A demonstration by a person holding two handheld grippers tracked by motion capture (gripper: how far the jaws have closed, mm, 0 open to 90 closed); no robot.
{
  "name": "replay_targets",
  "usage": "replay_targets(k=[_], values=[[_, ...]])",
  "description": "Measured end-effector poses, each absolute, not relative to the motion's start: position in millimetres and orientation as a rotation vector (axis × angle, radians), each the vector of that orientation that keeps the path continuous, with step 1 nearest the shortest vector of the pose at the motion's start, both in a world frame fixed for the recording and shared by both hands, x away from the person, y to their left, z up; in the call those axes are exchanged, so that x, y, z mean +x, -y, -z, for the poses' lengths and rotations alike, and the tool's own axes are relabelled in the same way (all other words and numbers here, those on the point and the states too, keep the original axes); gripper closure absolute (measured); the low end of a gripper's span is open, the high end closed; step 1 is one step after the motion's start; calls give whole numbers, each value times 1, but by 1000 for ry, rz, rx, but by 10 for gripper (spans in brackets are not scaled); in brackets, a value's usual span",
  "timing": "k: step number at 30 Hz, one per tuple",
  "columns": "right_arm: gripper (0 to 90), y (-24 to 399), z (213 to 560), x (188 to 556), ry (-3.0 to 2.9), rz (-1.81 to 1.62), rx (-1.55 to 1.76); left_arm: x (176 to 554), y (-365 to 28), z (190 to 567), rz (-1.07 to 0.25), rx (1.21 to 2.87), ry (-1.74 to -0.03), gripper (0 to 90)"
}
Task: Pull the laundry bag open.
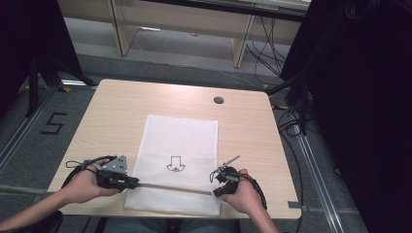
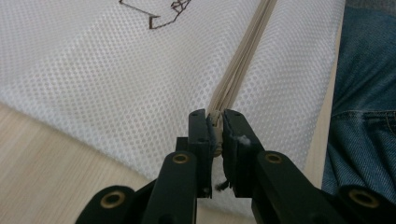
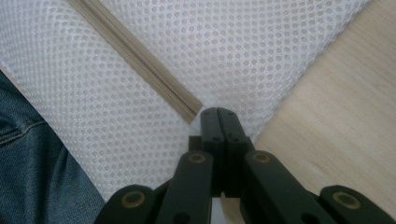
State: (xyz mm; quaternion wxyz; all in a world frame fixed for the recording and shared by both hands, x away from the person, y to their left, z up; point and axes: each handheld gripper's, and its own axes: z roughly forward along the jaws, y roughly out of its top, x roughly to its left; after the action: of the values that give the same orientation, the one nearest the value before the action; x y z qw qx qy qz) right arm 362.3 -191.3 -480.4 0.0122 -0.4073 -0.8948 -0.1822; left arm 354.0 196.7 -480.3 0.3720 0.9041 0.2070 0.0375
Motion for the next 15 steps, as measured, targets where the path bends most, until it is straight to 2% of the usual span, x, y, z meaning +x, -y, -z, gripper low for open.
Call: replay_targets(k=[15], values=[[900,192,480,363,2797,568,-1265,353,-202,481,-84,2318,-526,819]])
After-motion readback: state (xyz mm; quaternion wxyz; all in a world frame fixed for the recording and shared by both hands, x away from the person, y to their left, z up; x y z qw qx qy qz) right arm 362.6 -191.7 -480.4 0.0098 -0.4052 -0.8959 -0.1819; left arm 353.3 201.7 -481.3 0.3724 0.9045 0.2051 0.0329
